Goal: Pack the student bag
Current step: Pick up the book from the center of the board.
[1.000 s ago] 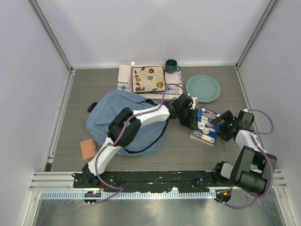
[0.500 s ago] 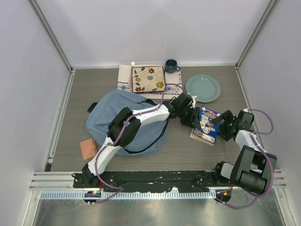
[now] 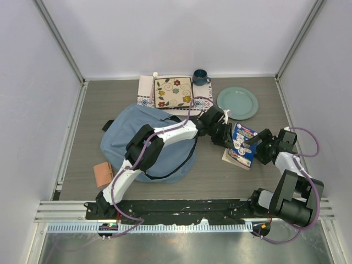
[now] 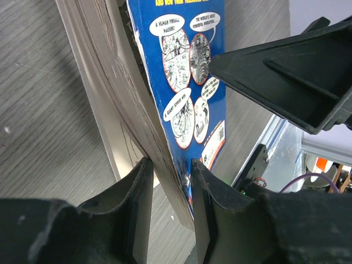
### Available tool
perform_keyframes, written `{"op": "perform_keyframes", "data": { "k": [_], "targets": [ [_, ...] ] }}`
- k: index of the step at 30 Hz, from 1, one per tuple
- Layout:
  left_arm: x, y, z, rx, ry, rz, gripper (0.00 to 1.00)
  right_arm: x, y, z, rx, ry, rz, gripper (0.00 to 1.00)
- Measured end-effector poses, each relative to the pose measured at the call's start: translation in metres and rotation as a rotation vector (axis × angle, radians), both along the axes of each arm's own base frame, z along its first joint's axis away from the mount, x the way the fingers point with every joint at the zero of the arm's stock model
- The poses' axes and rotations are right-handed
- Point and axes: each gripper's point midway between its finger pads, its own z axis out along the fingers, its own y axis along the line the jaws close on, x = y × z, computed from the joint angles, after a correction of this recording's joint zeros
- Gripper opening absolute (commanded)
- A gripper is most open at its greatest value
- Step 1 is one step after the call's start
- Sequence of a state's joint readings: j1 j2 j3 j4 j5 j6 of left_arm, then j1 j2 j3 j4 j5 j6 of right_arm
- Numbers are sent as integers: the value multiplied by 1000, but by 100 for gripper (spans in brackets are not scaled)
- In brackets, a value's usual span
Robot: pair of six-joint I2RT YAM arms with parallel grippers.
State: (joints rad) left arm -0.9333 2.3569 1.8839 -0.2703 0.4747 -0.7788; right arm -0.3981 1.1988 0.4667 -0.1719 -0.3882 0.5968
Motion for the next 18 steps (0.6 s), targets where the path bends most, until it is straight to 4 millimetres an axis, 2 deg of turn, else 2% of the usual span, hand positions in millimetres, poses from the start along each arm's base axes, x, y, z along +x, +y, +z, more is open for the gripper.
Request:
{"op": "perform_keyframes", "data": {
  "k": [2, 3, 6, 18],
  "targets": [
    [-1, -2, 3, -10, 1, -7, 29, 0, 0, 0, 1, 0, 0, 87],
    [-1, -2, 4, -13, 3, -11, 19, 0, 0, 0, 1, 0, 0, 87],
    [-3, -3, 6, -20, 14, -16, 0, 0, 1, 0, 3, 0, 2, 87],
    [2, 6, 3, 14, -27, -19, 0, -2, 8, 3, 27, -5, 28, 90]
  ]
}}
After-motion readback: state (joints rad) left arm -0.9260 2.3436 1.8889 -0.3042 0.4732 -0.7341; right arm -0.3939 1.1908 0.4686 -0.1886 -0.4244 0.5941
